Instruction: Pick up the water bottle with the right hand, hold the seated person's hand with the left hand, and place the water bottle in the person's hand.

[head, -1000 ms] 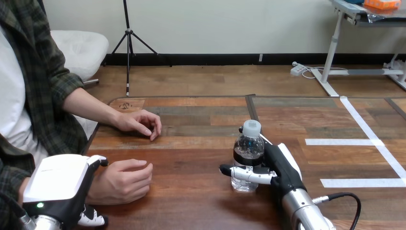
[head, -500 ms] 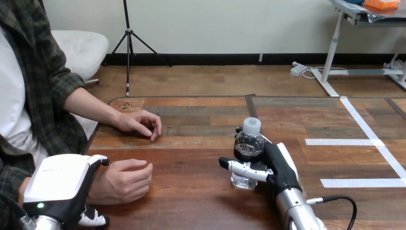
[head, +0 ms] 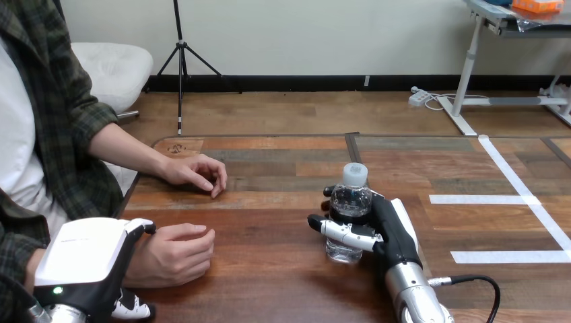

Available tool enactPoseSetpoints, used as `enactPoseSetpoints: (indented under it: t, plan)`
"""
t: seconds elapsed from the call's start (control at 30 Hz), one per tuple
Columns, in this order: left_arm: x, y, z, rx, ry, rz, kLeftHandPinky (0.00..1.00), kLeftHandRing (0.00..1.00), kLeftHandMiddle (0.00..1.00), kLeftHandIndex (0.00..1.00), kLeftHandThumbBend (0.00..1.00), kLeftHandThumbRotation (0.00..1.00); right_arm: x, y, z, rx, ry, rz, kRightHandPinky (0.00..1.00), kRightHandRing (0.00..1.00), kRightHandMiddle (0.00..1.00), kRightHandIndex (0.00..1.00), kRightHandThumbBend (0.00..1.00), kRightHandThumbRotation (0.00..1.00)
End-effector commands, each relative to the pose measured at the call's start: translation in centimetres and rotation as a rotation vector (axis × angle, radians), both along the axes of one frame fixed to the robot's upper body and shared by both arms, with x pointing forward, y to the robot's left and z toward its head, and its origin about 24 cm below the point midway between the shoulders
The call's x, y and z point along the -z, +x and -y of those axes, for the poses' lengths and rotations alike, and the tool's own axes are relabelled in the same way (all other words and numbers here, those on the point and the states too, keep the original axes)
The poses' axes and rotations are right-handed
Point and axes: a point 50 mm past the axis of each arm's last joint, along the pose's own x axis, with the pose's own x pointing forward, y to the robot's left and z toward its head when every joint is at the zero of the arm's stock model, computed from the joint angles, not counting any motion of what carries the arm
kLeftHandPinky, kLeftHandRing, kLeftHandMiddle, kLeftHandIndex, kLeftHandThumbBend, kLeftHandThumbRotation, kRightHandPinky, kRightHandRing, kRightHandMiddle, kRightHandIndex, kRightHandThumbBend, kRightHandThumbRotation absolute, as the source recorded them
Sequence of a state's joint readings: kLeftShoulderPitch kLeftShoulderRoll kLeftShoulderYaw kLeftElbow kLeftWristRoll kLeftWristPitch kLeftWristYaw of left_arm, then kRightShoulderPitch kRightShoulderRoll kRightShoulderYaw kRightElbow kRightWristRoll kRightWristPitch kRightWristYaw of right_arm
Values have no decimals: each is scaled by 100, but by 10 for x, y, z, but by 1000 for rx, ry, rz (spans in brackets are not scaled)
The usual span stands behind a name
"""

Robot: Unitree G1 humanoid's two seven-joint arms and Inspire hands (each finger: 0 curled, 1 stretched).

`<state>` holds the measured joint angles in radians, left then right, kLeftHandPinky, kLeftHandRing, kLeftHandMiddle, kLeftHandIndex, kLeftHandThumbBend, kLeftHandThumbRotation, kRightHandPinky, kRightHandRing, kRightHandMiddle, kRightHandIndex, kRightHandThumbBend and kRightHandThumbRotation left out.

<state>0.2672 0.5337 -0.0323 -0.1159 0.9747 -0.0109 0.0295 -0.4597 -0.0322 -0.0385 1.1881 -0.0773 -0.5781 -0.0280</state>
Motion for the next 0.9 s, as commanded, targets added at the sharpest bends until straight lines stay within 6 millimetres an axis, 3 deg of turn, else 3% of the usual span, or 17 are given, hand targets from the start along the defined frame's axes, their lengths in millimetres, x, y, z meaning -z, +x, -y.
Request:
enactPoseSetpoints:
  t: [0.0, 0.5, 0.87]
  plan:
    - [-16, 8, 3, 32, 17, 86, 77, 78, 79, 78, 86, 11, -27, 22, -10, -12, 13, 112, 42, 43, 47, 53, 69, 0]
    - [-15, 8, 2, 33, 6, 99, 76, 77, 78, 77, 86, 10, -29, 21, -11, 18, 0, 142, 40, 42, 45, 47, 70, 0]
    - [-15, 8, 3, 41, -2, 111, 75, 77, 78, 77, 86, 10, -31, 22, -10, 34, 40, 152, 46, 43, 45, 43, 68, 0]
